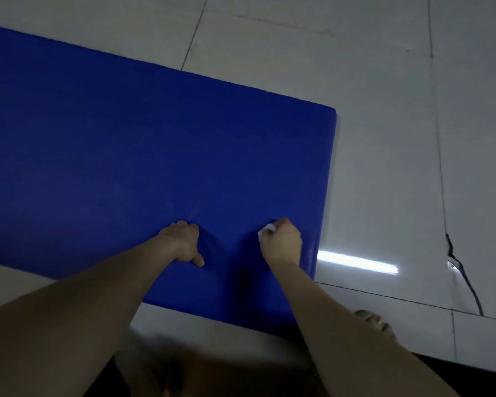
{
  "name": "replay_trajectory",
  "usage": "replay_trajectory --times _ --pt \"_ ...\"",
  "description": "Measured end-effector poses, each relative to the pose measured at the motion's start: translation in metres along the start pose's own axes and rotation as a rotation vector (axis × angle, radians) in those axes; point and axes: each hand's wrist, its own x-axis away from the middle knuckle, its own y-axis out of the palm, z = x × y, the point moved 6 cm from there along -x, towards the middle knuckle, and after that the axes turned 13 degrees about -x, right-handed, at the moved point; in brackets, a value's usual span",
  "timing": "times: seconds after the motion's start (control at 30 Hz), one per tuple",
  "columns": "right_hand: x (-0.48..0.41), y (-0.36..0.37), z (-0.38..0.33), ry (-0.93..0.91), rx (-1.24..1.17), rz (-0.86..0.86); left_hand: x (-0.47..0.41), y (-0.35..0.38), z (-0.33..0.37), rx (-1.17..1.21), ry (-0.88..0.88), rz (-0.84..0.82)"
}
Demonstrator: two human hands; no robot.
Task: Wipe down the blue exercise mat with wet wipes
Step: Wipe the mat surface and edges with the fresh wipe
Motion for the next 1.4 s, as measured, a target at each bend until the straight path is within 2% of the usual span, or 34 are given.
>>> replay_trajectory --times 0.1,0.2,0.27,0.37,0.5,0.57,0.7,0.77,0.93,1.07,1.27,1.4 --pt "0.009 0.034 -0.028 -0.091 0.041 -0.14 -0.002 -0.001 0.0 -0.012 -0.004 0.0" --pt "0.009 0.035 -0.038 -0.177 0.106 -0.223 -0.003 0.0 0.0 -0.008 -0.007 -0.007" --pt "0.001 0.014 -0.029 -0.181 0.139 -0.171 -0.002 0.001 0.0 0.002 -0.008 -0.006" --pt "-0.012 -0.036 0.002 -0.115 0.148 -0.005 0.0 0.001 0.0 0.01 -0.008 -0.011" --pt "-0.02 -0.087 0.048 0.066 0.004 0.088 0.004 -0.002 0.001 0.007 -0.007 0.008" --pt "-0.02 -0.095 0.056 0.138 -0.05 0.116 0.004 -0.003 0.001 0.009 -0.006 0.014" --pt "-0.023 -0.075 0.035 0.092 -0.048 0.193 0.004 -0.003 0.001 0.005 -0.002 0.002" --pt "-0.026 -0.048 0.013 0.035 -0.051 0.156 0.004 -0.003 0.002 -0.004 -0.003 -0.001" --pt "-0.028 0.03 -0.036 -0.047 -0.045 -0.126 0.002 -0.004 0.002 -0.02 -0.005 0.005" --pt "-0.033 0.035 -0.046 -0.164 0.024 -0.219 -0.001 -0.001 0.001 -0.005 -0.005 0.005" --pt "-0.049 -0.048 0.007 -0.062 0.101 0.013 0.005 -0.005 0.002 0.017 -0.004 0.02" --pt "-0.049 -0.099 0.034 0.1 0.085 0.148 0.011 -0.011 0.005 -0.03 -0.011 0.025"
